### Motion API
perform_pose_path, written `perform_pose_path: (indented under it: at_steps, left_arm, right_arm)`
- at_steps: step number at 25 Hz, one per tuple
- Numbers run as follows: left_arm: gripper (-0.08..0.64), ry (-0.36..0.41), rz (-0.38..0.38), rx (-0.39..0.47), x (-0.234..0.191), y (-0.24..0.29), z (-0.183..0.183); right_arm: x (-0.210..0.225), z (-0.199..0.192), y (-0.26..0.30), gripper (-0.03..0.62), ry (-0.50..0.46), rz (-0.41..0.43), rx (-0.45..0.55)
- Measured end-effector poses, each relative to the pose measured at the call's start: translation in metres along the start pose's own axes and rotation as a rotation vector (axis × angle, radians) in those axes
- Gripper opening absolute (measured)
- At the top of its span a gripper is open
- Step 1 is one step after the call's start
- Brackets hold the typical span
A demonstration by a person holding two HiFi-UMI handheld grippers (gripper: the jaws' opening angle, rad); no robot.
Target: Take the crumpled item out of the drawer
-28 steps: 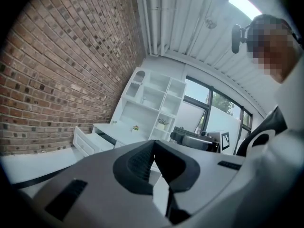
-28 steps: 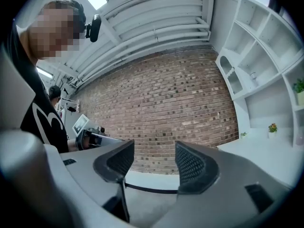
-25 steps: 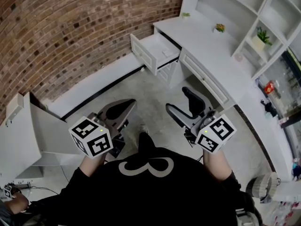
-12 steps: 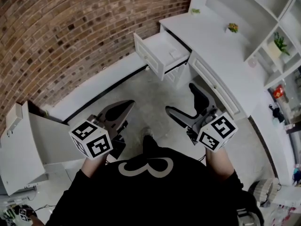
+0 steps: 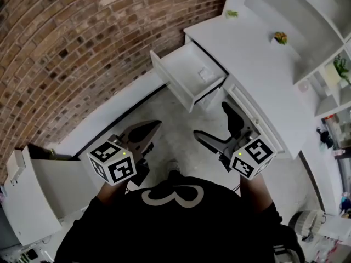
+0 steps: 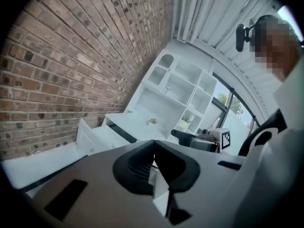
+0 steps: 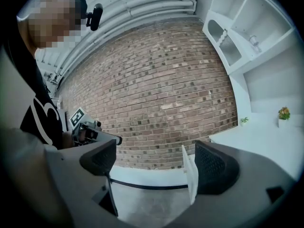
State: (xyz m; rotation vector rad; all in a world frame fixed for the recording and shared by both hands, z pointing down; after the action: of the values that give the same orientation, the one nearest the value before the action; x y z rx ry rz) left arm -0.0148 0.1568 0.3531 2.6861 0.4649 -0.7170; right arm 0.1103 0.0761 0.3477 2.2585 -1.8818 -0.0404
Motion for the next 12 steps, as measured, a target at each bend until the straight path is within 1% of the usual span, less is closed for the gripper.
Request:
perform_pose_path:
  at_steps: [5, 9, 12]
  left_arm:
    - [0.003, 0.006, -0.015, 0.010, -0.027, 0.028, 0.026]
    - [0.003, 0.007, -0.010, -0.003, -0.042, 0.037, 0.031]
    - [0.003, 0.025, -0.010, 0.001, -0.046, 0.043, 0.039]
  right_arm:
    - [0.034, 0.008, 0.028, 0.503, -0.016, -0.011, -0.020]
    - [0.045, 0.006, 0.037, 0.502, -0.008, -0.008, -0.037]
    - [0.051, 0.010, 0.038, 0.500, -0.028, -0.006, -0.045]
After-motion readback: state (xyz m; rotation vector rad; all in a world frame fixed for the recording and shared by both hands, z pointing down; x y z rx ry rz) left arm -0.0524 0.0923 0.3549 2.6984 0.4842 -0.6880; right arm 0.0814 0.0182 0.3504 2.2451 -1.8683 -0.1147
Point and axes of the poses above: the fingertips, and each gripper's own axes: y forward along the fingers, x to its right, z out of its top, the point moved 2 cm from there along -y, backward along the fingers, and after that the axes turned 4 degrees about -y, right-handed, at the moved point
